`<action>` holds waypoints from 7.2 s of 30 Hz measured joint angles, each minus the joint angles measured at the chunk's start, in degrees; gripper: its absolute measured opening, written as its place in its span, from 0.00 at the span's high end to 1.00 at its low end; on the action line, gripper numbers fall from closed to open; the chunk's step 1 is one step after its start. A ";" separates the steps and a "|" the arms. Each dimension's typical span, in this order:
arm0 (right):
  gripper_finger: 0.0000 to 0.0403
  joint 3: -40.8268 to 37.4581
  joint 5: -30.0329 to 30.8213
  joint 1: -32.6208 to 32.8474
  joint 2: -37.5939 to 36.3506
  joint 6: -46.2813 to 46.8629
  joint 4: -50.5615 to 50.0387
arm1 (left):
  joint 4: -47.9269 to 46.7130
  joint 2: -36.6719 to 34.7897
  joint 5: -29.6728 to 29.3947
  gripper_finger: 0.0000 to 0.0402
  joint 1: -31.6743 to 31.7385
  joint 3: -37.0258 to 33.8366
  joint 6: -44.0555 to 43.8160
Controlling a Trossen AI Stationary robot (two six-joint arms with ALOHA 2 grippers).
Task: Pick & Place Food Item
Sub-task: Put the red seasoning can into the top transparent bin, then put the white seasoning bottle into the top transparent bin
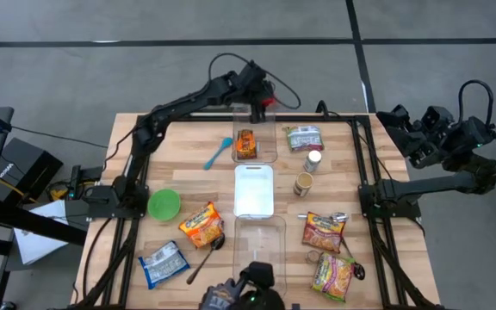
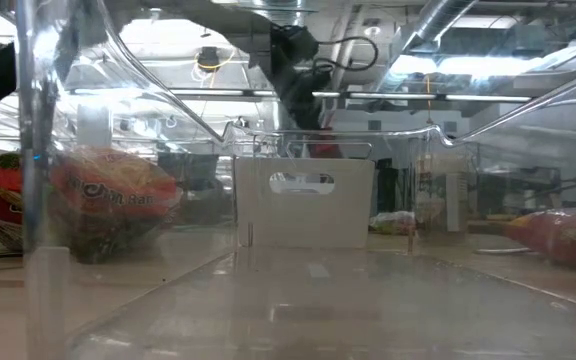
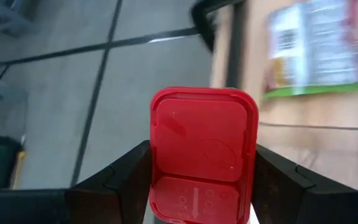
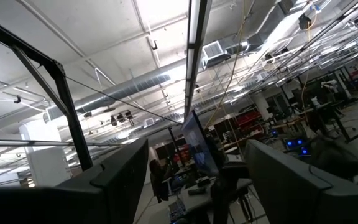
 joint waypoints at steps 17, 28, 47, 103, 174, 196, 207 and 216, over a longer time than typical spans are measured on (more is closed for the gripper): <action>0.35 0.01 0.24 -0.07 0.02 1.03 1.52 | -17.71 4.70 5.42 0.48 0.33 8.88 -3.88; 0.35 0.02 -0.02 -0.07 0.02 0.89 1.29 | -19.46 9.44 5.57 0.48 -0.83 8.83 -4.44; 0.35 0.02 -0.15 -0.06 0.02 -0.05 1.29 | -18.80 10.04 3.56 0.47 -0.54 4.17 -2.34; 0.35 0.02 -0.09 -0.06 0.02 -0.01 1.26 | -16.25 4.03 2.89 0.66 -0.06 1.99 -3.22; 0.36 0.02 3.26 -0.05 3.22 1.05 -5.10 | -18.81 -17.73 12.04 1.00 1.05 -4.31 -12.63; 1.00 19.65 -30.12 -31.22 55.11 -6.12 -17.01 | -5.29 -61.63 -0.72 1.00 -2.71 -30.67 -29.16; 1.00 51.89 -31.22 -33.71 89.88 -14.05 -37.32 | -4.69 -61.56 -2.51 1.00 -2.67 -33.50 -28.48; 1.00 77.36 -30.13 -35.19 111.24 -10.78 -56.62 | -4.52 -61.98 -2.75 1.00 -2.49 -33.50 -30.38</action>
